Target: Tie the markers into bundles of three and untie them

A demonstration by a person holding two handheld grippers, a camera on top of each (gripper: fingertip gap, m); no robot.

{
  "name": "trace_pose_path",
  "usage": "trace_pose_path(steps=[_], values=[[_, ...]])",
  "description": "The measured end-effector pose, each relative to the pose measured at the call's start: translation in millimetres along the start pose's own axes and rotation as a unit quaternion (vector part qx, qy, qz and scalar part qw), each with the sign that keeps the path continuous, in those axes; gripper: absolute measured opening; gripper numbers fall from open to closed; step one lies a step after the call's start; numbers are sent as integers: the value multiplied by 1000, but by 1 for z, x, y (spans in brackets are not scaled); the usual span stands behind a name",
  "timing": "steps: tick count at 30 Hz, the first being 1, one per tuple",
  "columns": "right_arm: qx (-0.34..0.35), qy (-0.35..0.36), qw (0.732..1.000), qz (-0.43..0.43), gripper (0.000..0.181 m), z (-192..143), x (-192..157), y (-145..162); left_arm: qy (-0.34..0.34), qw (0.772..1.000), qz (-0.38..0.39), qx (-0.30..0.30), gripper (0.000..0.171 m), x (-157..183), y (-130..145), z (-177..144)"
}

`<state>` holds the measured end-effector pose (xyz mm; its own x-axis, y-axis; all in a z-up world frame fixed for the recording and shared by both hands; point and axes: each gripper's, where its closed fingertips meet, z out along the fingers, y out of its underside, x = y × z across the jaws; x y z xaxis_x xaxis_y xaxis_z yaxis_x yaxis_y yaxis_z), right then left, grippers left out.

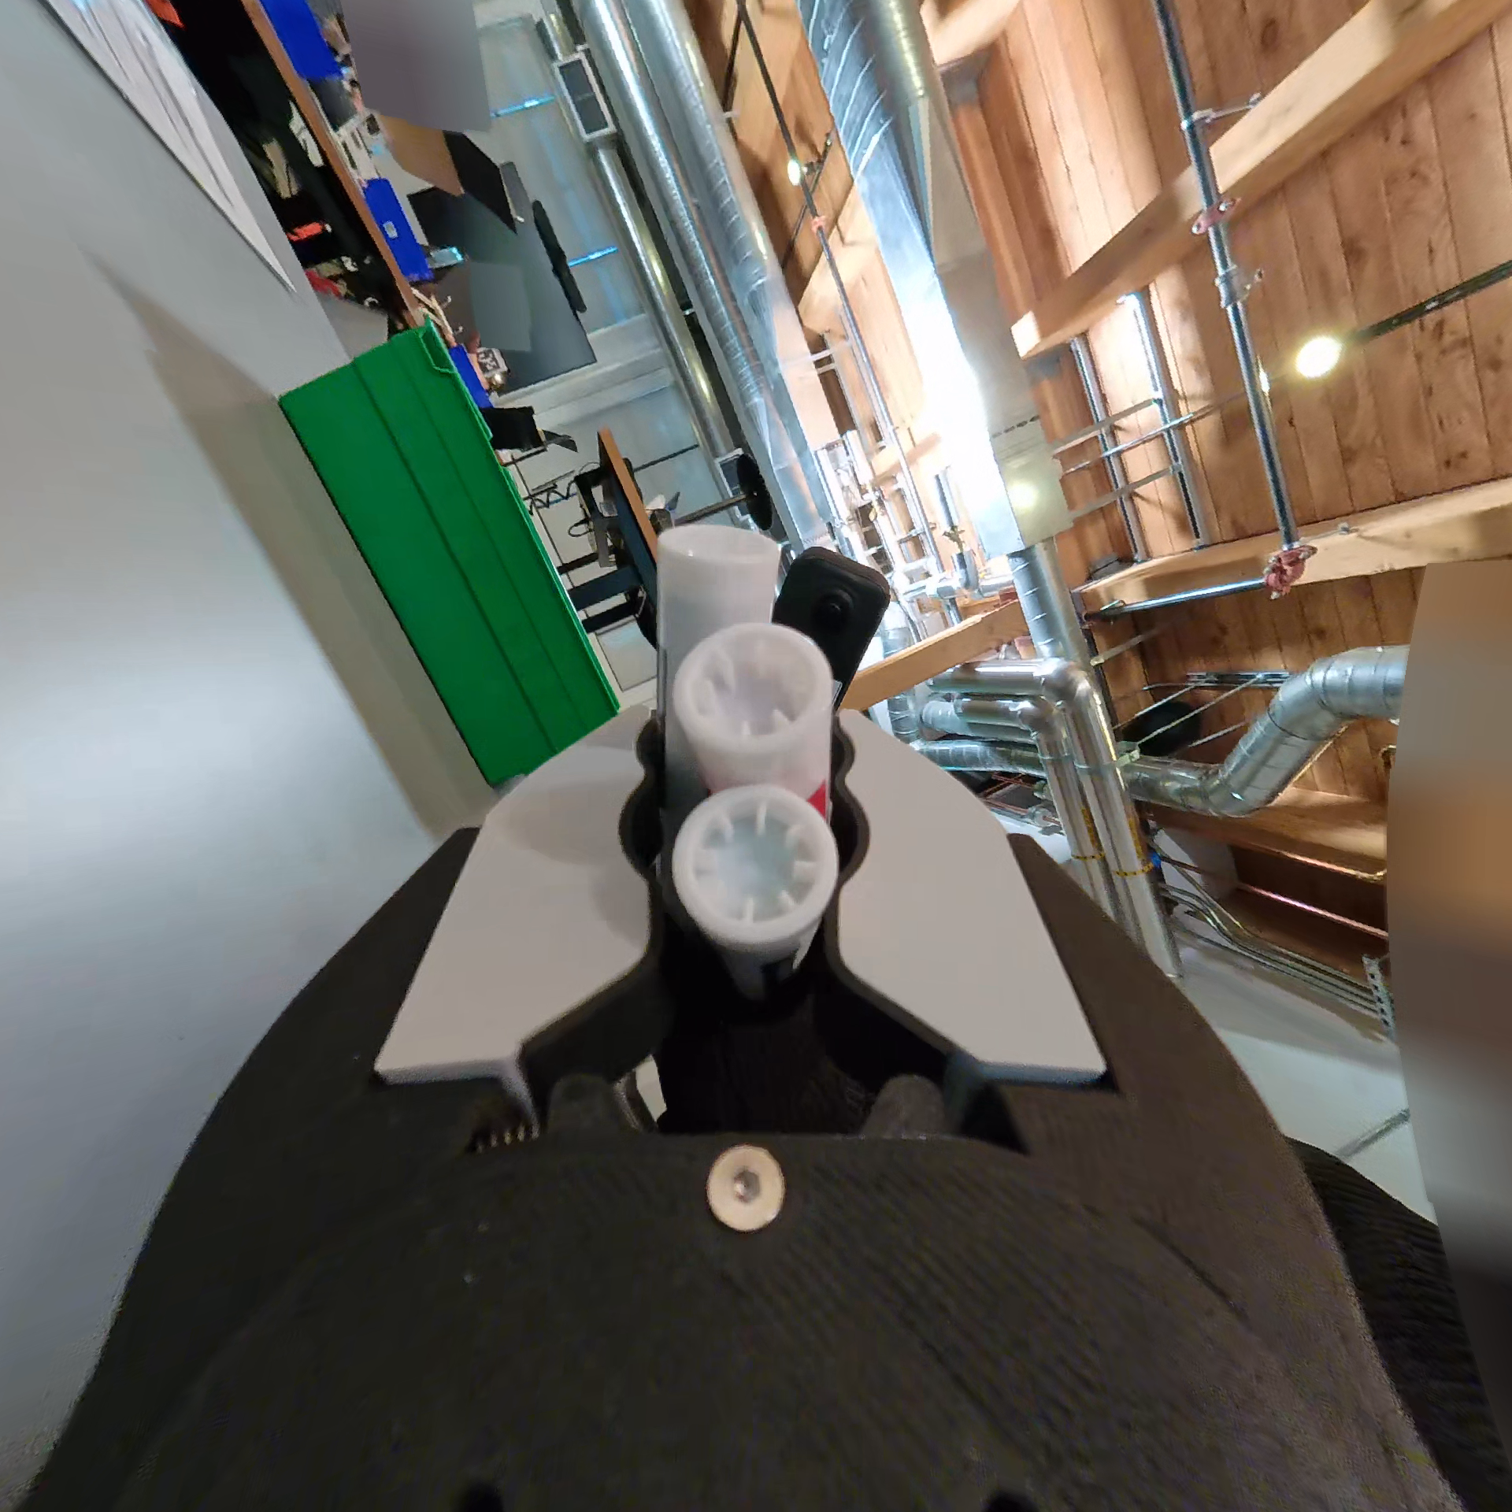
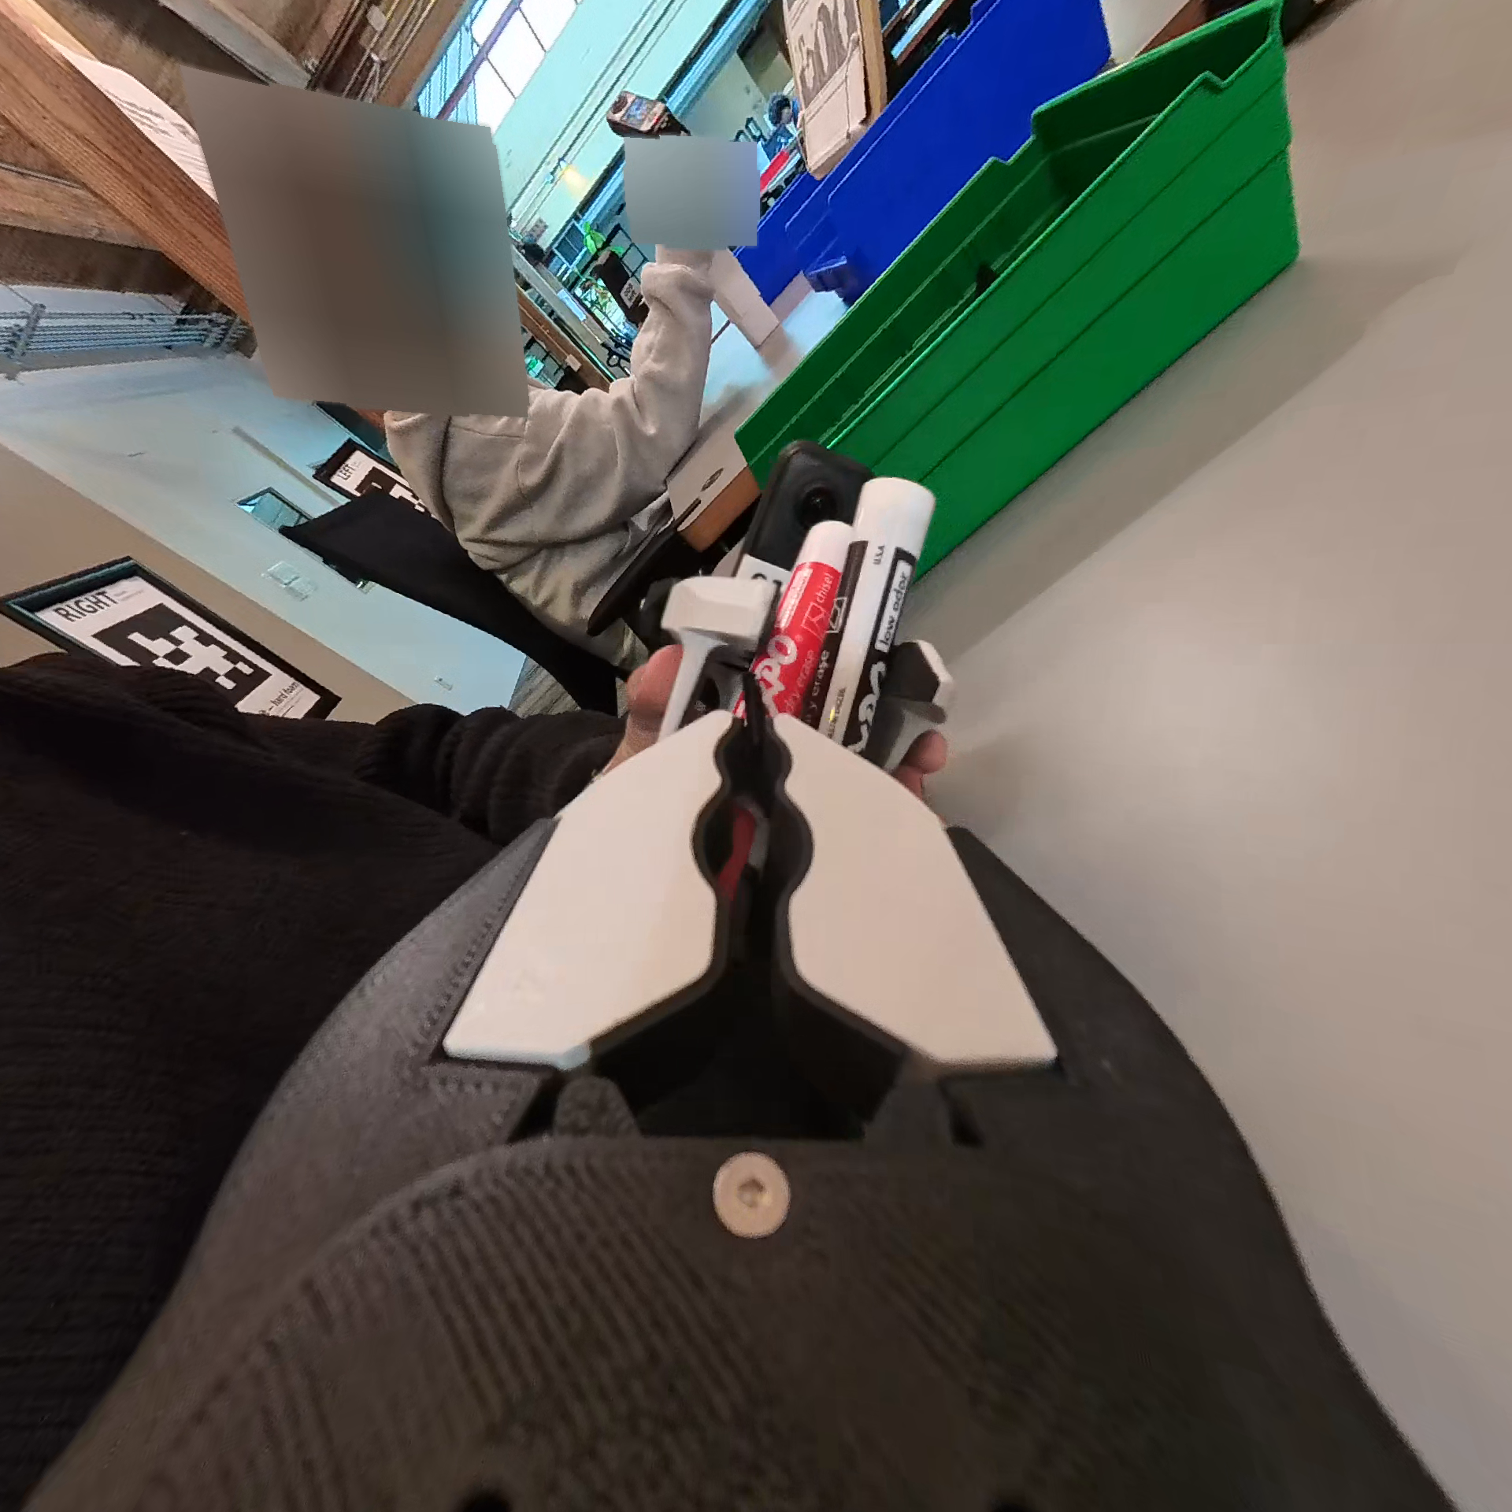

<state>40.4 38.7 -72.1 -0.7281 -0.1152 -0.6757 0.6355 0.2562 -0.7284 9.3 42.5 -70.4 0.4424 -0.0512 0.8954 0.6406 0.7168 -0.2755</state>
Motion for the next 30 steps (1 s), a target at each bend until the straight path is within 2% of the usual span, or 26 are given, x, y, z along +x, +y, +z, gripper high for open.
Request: trace_pose_path(steps=[13, 18, 23, 25, 26, 28, 30], values=[[46, 37, 998, -17, 6, -7, 10, -13, -19, 1000, -1, 9, 33, -7, -9, -4], [76, 46, 996, -1, 16, -21, 19, -23, -32, 999, -2, 19, 33, -12, -14, -7], [35, 65, 997, -8, 23, -13, 21, -11, -56, 998, 5, 28, 33, -18, -19, -10], [19, 83, 996, -15, 20, -7, 24, -5, -60, 998, 7, 22, 33, -19, -18, -10], [19, 93, 995, -16, 12, -6, 26, -4, -65, 997, 11, 25, 33, -20, -19, -11], [22, 84, 996, -11, 2, -4, 24, -3, -76, 997, 21, 23, 33, -22, -19, -11], [15, 69, 997, -1, 2, -4, 22, -1, -85, 996, 26, 29, 33, -23, -22, -13]])
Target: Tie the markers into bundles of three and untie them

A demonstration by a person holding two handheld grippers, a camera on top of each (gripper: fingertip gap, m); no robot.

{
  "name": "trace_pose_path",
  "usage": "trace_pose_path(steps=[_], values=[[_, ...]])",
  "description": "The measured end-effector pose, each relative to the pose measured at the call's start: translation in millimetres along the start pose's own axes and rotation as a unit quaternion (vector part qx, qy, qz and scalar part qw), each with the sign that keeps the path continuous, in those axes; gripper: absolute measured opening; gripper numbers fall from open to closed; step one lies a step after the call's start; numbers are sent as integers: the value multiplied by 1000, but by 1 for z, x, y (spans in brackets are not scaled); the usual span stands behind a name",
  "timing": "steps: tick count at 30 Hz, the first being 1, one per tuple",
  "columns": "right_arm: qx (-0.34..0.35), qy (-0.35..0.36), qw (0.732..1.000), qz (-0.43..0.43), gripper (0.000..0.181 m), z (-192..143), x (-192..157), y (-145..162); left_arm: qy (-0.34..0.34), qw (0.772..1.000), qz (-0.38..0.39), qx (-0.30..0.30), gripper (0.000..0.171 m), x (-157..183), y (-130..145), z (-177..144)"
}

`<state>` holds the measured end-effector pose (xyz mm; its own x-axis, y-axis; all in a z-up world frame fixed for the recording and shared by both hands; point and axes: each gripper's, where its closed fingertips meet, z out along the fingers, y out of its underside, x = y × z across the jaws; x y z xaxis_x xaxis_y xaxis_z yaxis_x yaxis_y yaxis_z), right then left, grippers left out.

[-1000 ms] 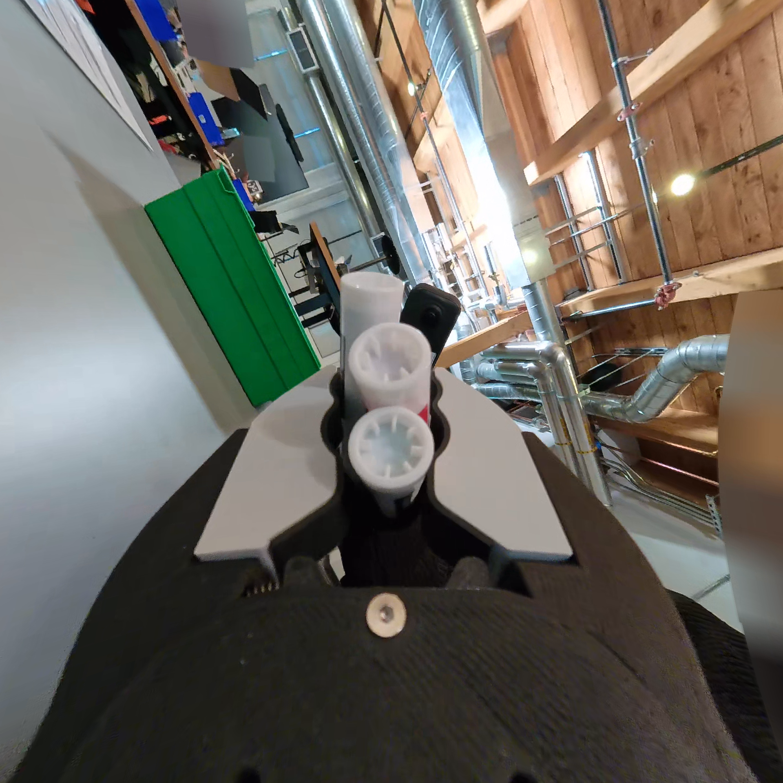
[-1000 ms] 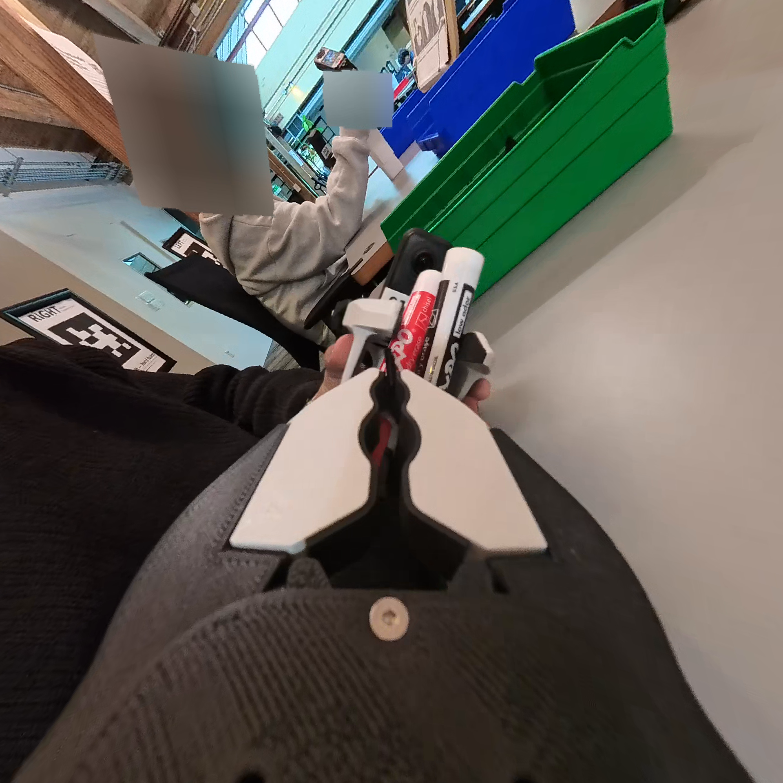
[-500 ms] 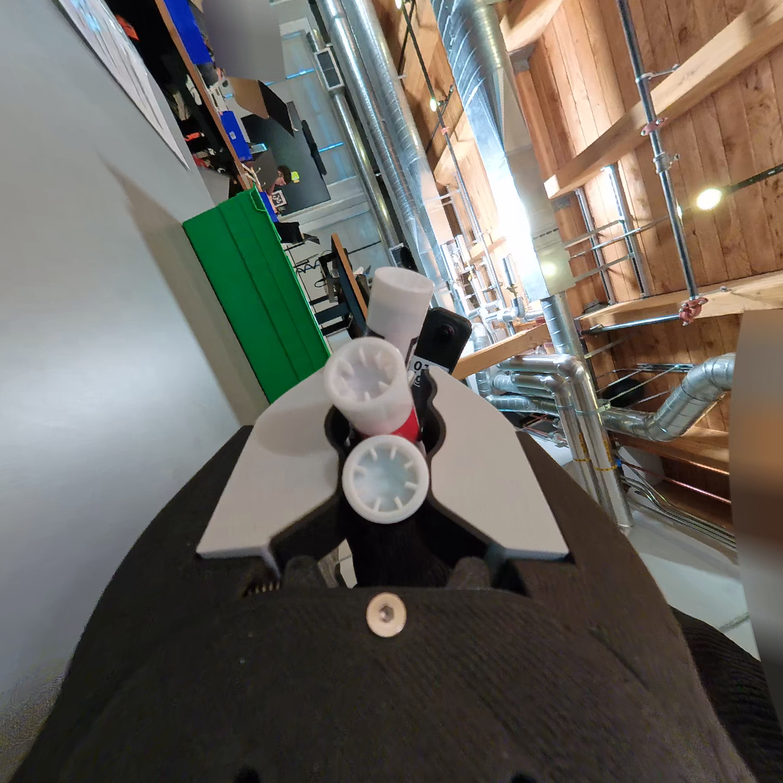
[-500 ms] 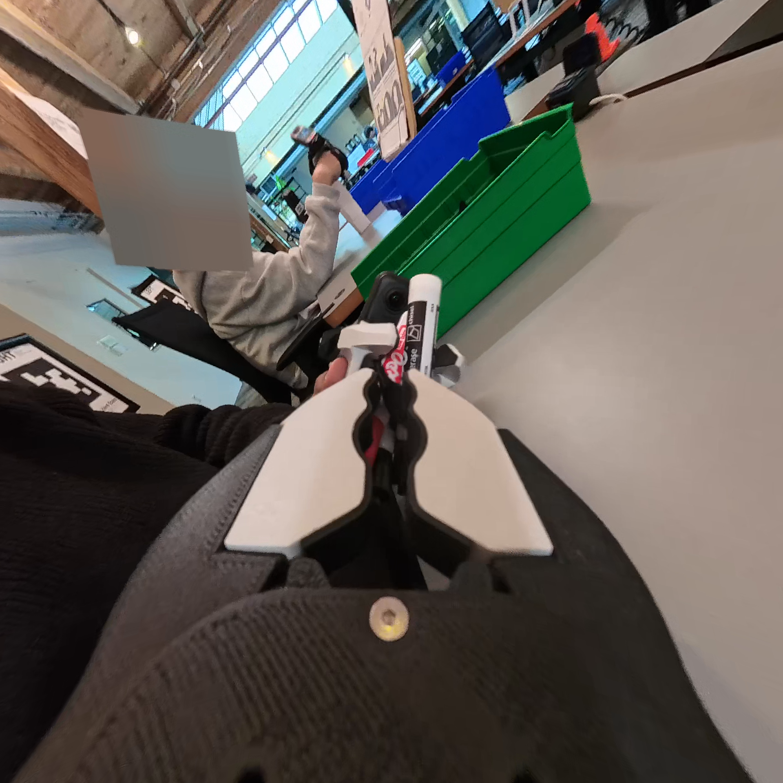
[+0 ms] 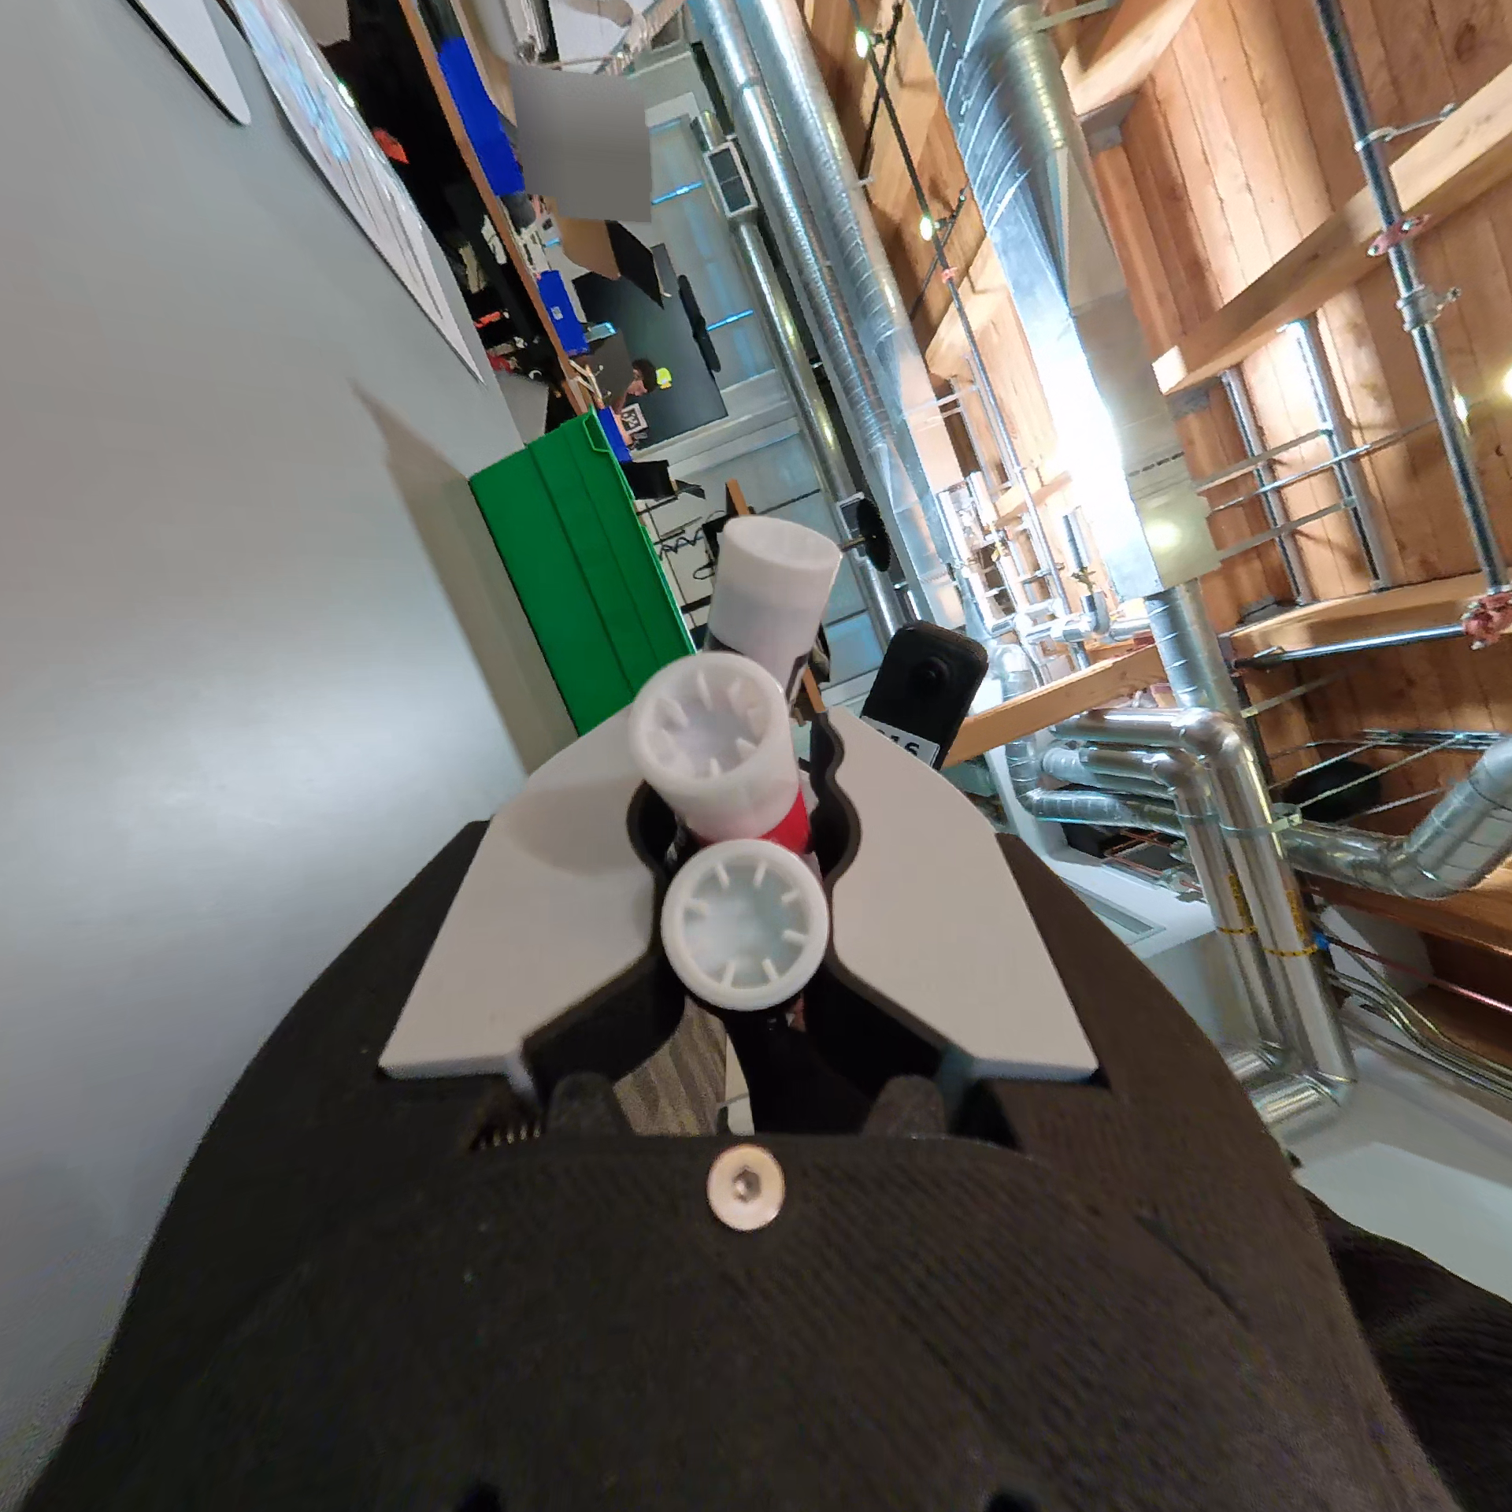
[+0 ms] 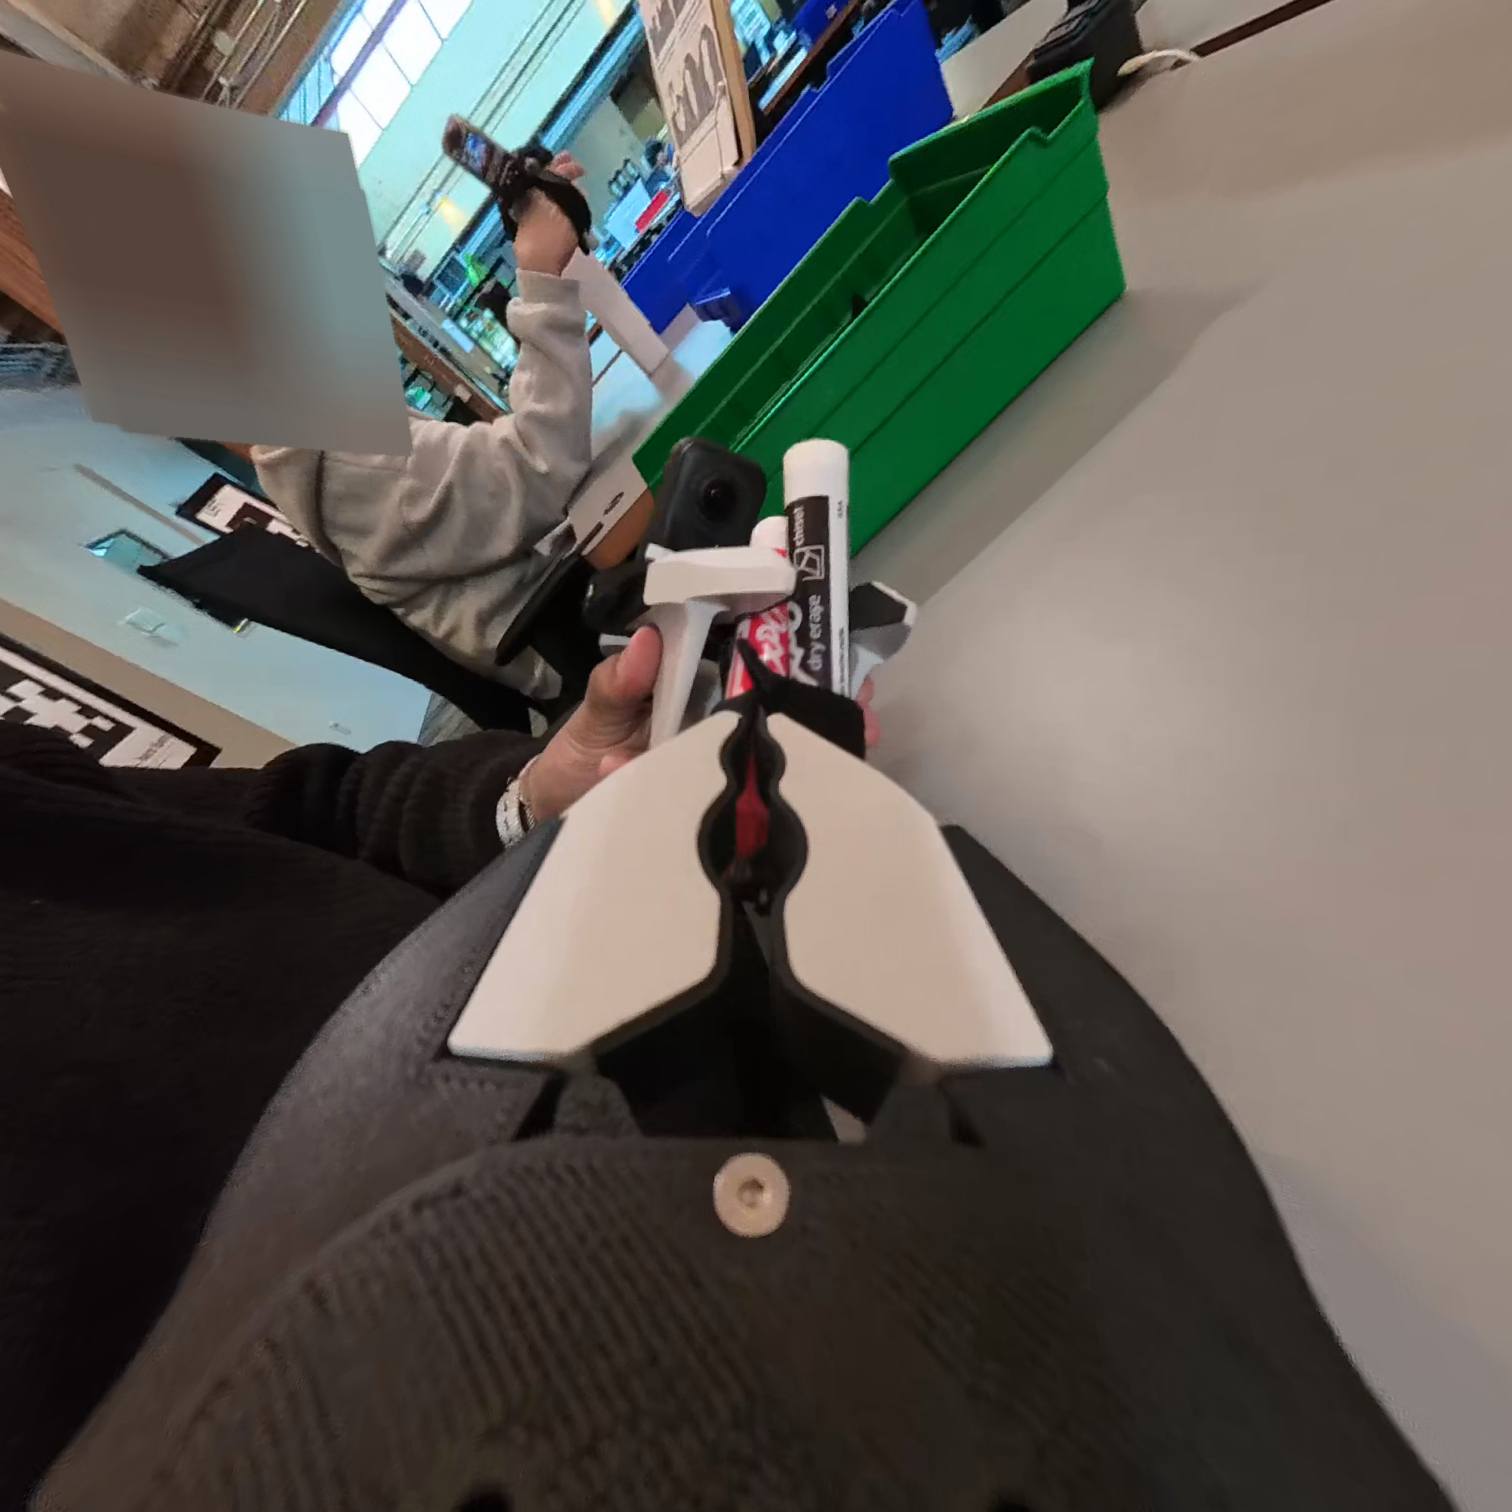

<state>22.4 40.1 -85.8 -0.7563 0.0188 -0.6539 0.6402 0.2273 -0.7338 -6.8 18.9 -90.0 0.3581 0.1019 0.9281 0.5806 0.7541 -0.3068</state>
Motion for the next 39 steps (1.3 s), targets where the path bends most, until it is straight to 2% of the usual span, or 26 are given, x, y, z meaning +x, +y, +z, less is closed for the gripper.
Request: trace_pose_path(steps=[5, 9, 12, 14, 15, 16, 18, 21, 24, 26, 29, 32, 34, 36, 39], values=[[-3, 0, 1000, -22, 0, -4, -2, -3, -24, 999, 17, 19, 33, -4, -12, -5], [-2, -29, 999, -13, 0, -3, -7, -2, -40, 998, 39, 18, 32, -4, -15, -6], [1, -57, 997, -44, 1, -3, -20, -4, -72, 995, 58, 24, 32, -11, -18, -8], [24, -89, 995, -44, 1, -6, -38, -13, -90, 994, 37, 40, 33, -24, -24, -14], [25, -81, 995, -51, 0, -7, -39, -15, -72, 996, 4, 43, 33, -25, -27, -16], [21, -66, 996, -63, 0, -8, -36, -14, -60, 997, -20, 52, 32, -25, -31, -17], [17, -39, 996, -73, 1, -11, -24, -14, -57, 997, -19, 54, 32, -23, -34, -19], [50, -13, 998, -26, 0, -21, -2, -23, -70, 996, 5, 50, 32, -23, -33, -18], [93, -18, 995, 7, 0, -36, 9, -36, -73, 996, -2, 51, 32, -27, -34, -18], [120, -14, 993, 13, 0, -47, 15, -46, -82, 995, 1, 52, 33, -30, -34, -19], [143, 29, 989, -1, 0, -66, 28, -57, -96, 994, -7, 54, 33, -36, -35, -21], [172, 72, 982, -25, 0, -95, 36, -75, -108, 992, -22, 62, 33, -43, -36, -23], [221, 110, 968, -49, 0, -129, 39, -97, -107, 992, -31, 64, 32, -45, -36, -24], [287, 160, 941, -78, 0, -176, 42, -121, -103, 992, -34, 65, 33, -44, -37, -24], [387, 262, 876, -117, 0, -259, 52, -141, -96, 993, -40, 62, 33, -43, -35, -22]])
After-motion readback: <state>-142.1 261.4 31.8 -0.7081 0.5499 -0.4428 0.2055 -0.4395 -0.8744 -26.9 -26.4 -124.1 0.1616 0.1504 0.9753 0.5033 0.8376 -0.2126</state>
